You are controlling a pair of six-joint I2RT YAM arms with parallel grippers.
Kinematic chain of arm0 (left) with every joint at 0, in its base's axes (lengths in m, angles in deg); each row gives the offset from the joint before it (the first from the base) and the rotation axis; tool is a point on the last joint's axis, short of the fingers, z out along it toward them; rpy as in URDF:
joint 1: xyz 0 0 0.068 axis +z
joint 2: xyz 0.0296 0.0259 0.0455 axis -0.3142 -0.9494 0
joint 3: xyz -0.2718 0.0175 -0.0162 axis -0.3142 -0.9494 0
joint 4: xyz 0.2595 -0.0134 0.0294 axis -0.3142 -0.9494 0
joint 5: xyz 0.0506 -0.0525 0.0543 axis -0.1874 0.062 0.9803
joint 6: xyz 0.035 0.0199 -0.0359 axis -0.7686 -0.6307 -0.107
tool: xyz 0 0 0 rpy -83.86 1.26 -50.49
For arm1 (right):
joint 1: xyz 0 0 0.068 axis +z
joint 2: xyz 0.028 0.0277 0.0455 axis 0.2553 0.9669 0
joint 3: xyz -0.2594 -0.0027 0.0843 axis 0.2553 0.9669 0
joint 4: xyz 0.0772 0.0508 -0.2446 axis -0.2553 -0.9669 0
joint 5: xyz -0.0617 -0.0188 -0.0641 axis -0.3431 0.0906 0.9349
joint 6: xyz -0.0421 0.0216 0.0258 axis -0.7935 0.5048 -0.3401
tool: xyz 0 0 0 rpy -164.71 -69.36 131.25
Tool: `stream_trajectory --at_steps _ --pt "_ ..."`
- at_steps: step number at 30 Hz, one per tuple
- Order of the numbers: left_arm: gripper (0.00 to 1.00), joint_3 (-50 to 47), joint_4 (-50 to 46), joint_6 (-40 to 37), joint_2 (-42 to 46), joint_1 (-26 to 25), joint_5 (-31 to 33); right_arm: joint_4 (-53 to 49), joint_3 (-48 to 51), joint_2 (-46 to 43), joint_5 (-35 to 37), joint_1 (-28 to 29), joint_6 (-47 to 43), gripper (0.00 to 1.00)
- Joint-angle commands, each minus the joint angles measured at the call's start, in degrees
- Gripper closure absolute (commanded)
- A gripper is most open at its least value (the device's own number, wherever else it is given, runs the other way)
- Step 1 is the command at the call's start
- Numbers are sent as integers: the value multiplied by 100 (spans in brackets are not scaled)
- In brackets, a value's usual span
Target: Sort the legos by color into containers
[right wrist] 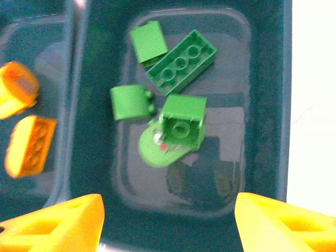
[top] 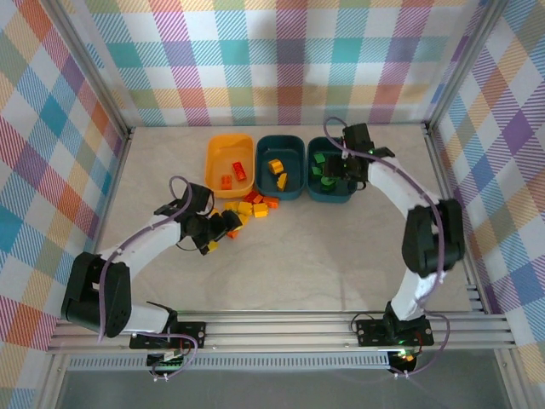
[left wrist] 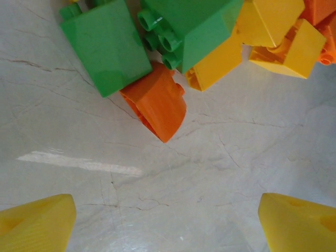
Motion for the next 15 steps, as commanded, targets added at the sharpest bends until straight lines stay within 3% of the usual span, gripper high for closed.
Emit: stream_trajectory --at_steps 1,6,10,15 --pt "12 419 -136 -131 -183 -129 574 552 845 -646 -69 276 264 33" --pt "20 833 -415 -708 -675 -258 1064 951 2022 -1413 -31 320 620 32" --pt "24 941 -347 -756 -1039 -433 1032 942 2366 -1609 64 320 651 31" --pt "24 1354 -708 -1251 -1410 -642 2074 996 2466 -1702 22 320 695 31"
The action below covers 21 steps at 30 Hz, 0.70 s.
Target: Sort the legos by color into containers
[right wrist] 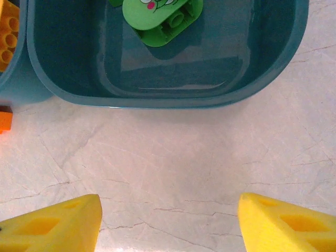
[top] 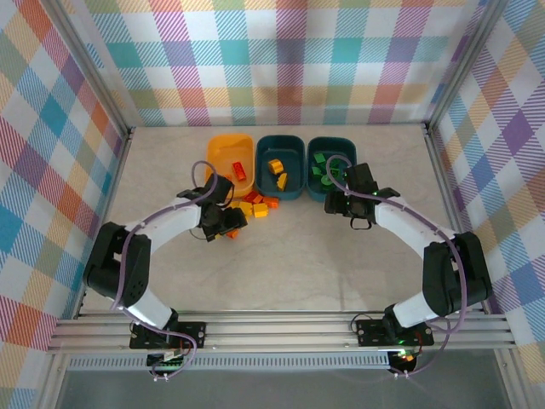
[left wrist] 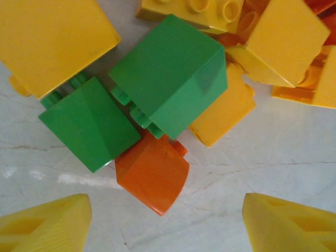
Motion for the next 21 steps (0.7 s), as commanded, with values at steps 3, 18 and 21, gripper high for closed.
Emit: stream_trajectory --at_steps 3,18,21 --pt "24 377 -209 -700 -187 -140 1111 355 25 -251 -35 -23 134 30" --pt "27 193 686 -1218 -509 -392 414 330 112 -289 2 -23 81 29" --pt "28 141 713 -1147 -546 -557 311 332 90 -249 -9 -23 85 29"
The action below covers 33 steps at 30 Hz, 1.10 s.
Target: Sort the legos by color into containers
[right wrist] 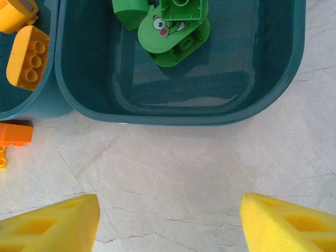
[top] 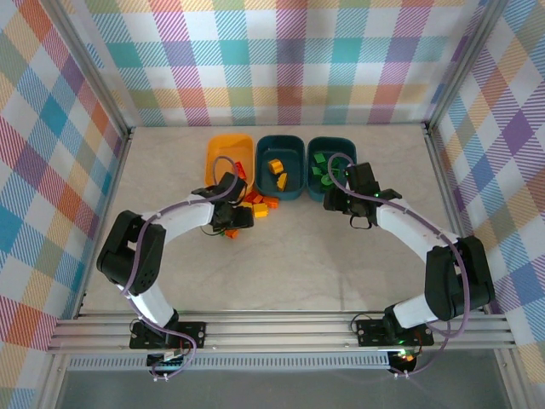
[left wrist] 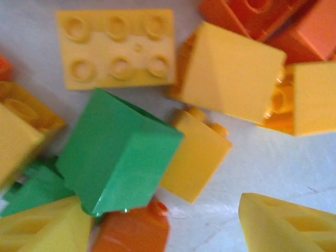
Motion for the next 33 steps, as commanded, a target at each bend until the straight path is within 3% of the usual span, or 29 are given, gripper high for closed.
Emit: stream_trajectory --at_steps 1,10,14,18,24,28,33 --pt "28 -129 109 -28 -23 -234 -226 70 17 -89 -13 -27 48 29" --pt "31 -300 -78 223 217 -552 -133 53 -19 -58 -29 -23 31 29" --pt "29 -49 -575 369 -34 -552 370 57 -19 -80 -40 -23 57 29" --pt "30 33 -628 568 -325 -552 324 61 42 -80 -31 -23 61 29" --pt "41 5 -271 603 -538 -603 106 69 126 -133 -29 -23 65 29" --pt "57 130 -300 533 -654 -623 188 68 122 -128 -41 -23 70 29" --pt "70 287 -501 514 -373 -722 24 72 109 -120 -55 -23 87 29"
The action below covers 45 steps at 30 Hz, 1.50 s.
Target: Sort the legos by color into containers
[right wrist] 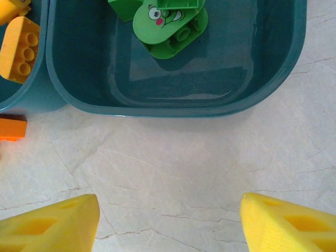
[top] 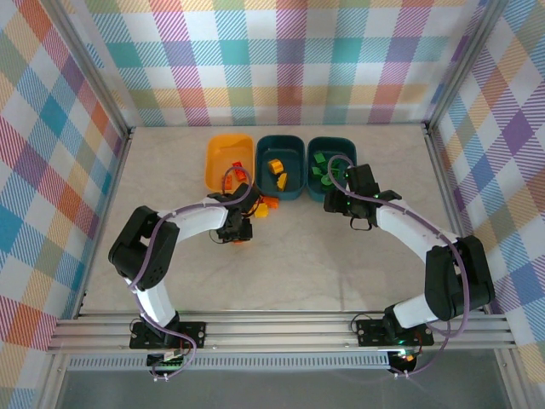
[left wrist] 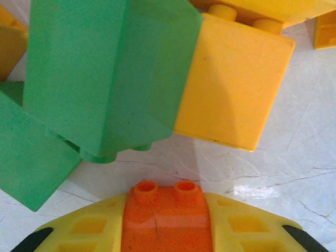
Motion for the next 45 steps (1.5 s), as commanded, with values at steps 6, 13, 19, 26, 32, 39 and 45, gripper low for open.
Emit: stream_trajectory --at_steps 6,13,19,26,32,39,45 --pt "75 456 168 -48 811 -55 -1020 123 15 -51 -137 -23 120 29" --pt "75 2001 -50 -124 350 888 -1402 89 81 -219 -261 -23 210 29" --pt "79 3777 -799 -22 -1361 1616 -1536 -14 335 -549 -380 -23 299 29" --pt "76 4975 -1213 50 -2447 2004 -1598 -353 331 -870 -457 -23 195 28" --pt "44 5183 -1299 -75 -2390 2081 -1797 -372 340 -850 -664 49 263 28" --pt "20 4148 -887 -164 -1005 2081 -1940 -157 0 -263 -434 1121 559 27" --pt "15 1282 75 417 1034 2081 -1471 270 -713 888 -91 2422 965 27"
